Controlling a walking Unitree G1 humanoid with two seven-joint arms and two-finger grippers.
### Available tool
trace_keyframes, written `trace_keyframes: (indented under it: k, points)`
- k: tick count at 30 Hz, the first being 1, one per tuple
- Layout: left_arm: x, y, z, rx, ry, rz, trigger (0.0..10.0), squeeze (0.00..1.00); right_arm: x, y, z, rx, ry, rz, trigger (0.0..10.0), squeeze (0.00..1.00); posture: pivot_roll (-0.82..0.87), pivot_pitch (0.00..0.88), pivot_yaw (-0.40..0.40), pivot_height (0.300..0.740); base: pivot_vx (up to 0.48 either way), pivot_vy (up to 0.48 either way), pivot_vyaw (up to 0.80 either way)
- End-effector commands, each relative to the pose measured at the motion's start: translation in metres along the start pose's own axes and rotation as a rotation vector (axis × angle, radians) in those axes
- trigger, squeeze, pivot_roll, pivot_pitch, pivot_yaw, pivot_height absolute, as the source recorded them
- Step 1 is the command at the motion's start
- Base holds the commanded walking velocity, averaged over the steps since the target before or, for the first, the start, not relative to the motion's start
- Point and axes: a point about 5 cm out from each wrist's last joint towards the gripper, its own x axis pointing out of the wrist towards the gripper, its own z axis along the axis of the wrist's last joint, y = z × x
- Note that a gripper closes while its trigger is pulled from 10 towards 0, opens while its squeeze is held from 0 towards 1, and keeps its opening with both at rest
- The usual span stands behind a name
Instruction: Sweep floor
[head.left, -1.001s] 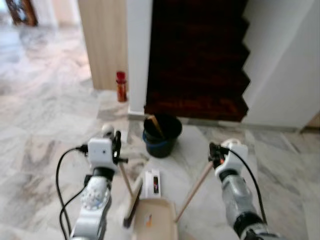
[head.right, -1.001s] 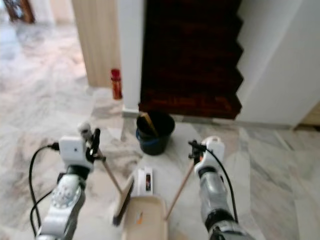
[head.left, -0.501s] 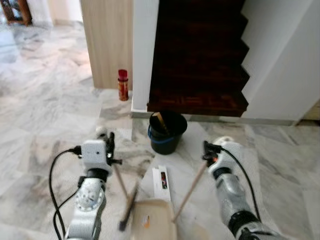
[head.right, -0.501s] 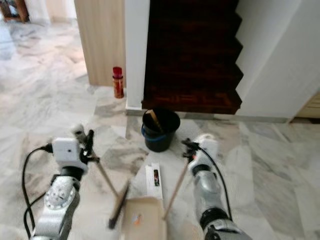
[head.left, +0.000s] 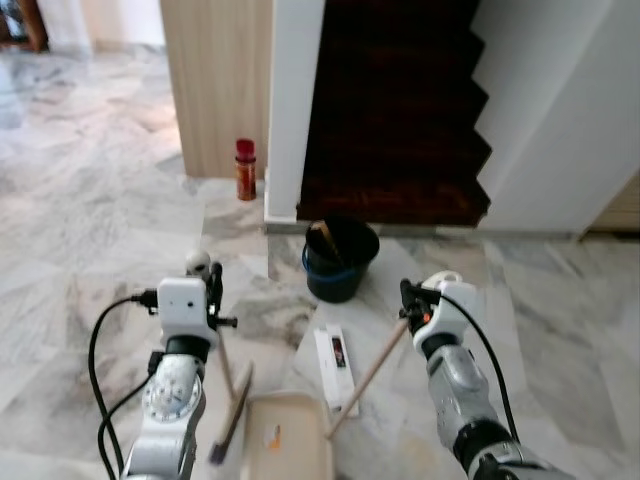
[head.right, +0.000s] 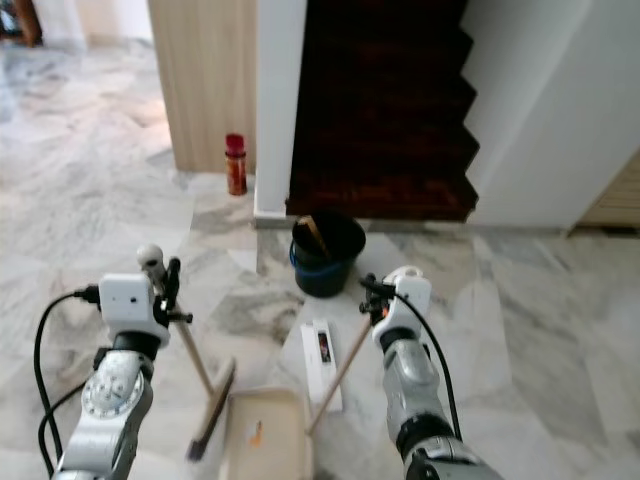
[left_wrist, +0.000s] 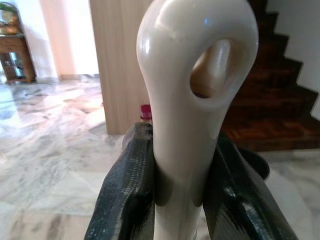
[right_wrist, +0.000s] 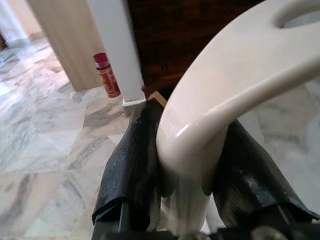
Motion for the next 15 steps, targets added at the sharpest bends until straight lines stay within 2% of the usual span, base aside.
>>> trace_keyframes:
  k: [1,10,13,15]
  points:
    - [0.0033,-0.0066,0.011,-0.016,-0.051,-0.022,10.0,0.0,0.0023,-0.0042,0.0078,0.001,-0.031,-0.014,10.0,0.0,0.09,0.0,-0.096,0.74,0.0,0.398,0.0]
    - [0.0036,-0.0057,0.0106,-0.012,-0.051,-0.023,10.0,0.0,0.0021,-0.0038,0.0073,0.002,-0.031,-0.014,10.0,0.0,0.08,0.0,-0.093,0.74,0.0,0.391,0.0]
    - [0.0035,-0.0063,0.0104,-0.012,-0.051,-0.024,10.0,0.0,0.0019,-0.0043,0.0072,0.004,-0.031,-0.016,10.0,0.0,0.08,0.0,-0.092,0.74,0.0,0.266,0.0]
    - [0.0034,-0.0072,0.0096,0.001,-0.048,-0.032,10.0,0.0,0.0017,-0.0044,0.0072,0.004,-0.033,-0.016,10.0,0.0,0.08,0.0,-0.091,0.74,0.0,0.0,0.0]
